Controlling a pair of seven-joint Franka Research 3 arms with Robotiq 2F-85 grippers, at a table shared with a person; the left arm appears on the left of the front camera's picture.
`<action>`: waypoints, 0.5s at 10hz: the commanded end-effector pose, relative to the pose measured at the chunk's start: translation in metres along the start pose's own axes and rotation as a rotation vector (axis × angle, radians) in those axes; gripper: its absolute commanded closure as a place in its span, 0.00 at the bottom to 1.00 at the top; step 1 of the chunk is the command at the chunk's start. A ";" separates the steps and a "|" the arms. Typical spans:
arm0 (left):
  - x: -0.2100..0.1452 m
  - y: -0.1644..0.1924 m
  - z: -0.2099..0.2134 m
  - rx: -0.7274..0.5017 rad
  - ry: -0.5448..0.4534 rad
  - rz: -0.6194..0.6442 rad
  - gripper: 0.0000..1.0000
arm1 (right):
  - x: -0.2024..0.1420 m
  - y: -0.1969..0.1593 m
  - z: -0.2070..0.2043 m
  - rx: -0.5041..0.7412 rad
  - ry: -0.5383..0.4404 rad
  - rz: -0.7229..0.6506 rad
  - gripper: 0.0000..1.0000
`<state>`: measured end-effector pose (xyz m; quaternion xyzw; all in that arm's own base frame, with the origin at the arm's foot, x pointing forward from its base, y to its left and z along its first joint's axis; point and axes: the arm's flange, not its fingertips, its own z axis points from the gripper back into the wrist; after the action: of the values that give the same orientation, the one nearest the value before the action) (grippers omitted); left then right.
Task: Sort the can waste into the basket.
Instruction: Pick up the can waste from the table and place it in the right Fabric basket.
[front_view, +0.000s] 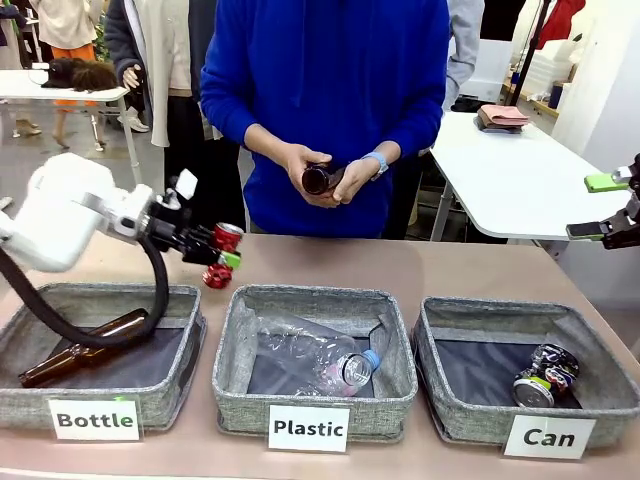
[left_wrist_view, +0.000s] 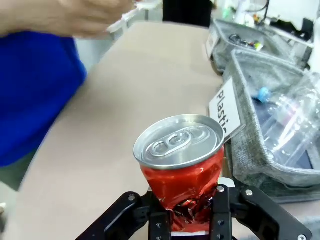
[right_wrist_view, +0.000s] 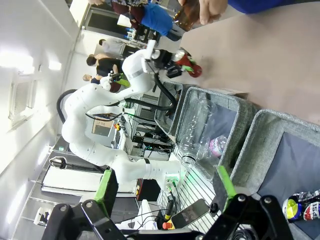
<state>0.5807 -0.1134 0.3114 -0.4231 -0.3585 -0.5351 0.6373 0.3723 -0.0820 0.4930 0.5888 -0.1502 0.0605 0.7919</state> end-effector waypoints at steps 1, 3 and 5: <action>0.023 -0.035 0.062 0.014 -0.038 -0.036 1.00 | 0.000 0.000 0.004 0.002 0.013 0.020 0.00; 0.046 -0.083 0.134 0.038 0.000 -0.049 1.00 | 0.000 0.000 0.004 0.002 0.013 0.020 0.00; 0.054 -0.146 0.195 0.064 0.116 -0.080 1.00 | 0.000 0.000 0.004 0.002 0.013 0.020 0.00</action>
<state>0.4770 0.0269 0.4459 -0.3738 -0.3731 -0.5576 0.6404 0.3725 -0.0821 0.4933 0.5887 -0.1504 0.0606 0.7919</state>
